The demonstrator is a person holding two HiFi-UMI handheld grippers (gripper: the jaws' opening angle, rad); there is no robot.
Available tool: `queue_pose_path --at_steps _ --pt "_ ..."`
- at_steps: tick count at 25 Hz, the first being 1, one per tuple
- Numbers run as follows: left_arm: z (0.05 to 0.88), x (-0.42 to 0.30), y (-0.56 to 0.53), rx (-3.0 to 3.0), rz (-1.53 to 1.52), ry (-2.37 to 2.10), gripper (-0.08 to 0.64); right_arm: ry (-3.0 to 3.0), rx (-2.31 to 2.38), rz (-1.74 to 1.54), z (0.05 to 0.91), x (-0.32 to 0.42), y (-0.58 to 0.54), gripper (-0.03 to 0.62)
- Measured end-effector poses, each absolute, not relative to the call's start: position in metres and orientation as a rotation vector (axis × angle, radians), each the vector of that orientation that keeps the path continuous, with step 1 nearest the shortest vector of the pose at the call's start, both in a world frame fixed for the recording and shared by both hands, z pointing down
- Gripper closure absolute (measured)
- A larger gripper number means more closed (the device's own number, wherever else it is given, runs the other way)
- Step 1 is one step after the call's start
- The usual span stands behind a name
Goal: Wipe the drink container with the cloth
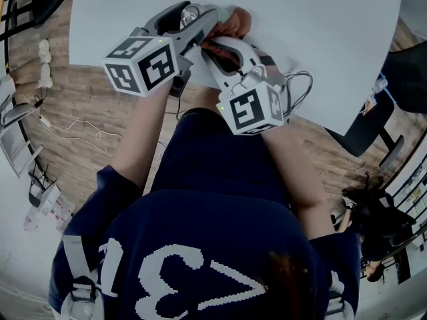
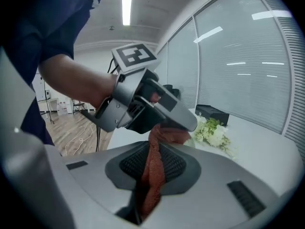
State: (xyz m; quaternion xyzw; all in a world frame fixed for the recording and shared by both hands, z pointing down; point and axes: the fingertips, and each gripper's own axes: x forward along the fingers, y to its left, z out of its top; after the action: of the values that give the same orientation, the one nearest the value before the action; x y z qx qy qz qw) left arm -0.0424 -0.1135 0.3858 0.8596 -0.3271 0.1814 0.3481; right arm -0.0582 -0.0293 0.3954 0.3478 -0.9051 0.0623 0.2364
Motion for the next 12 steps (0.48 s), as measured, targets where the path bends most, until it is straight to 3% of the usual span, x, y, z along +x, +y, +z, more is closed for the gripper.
queue_pose_path --at_steps 6,12 --pt "0.385 -0.042 -0.113 2.235 0.478 -0.848 0.287 -2.306 0.899 0.351 0.467 -0.038 -0.007 0.518" --pt "0.384 -0.040 -0.112 2.253 0.504 -0.855 0.287 -2.389 0.866 0.317 0.438 -0.066 -0.018 0.518"
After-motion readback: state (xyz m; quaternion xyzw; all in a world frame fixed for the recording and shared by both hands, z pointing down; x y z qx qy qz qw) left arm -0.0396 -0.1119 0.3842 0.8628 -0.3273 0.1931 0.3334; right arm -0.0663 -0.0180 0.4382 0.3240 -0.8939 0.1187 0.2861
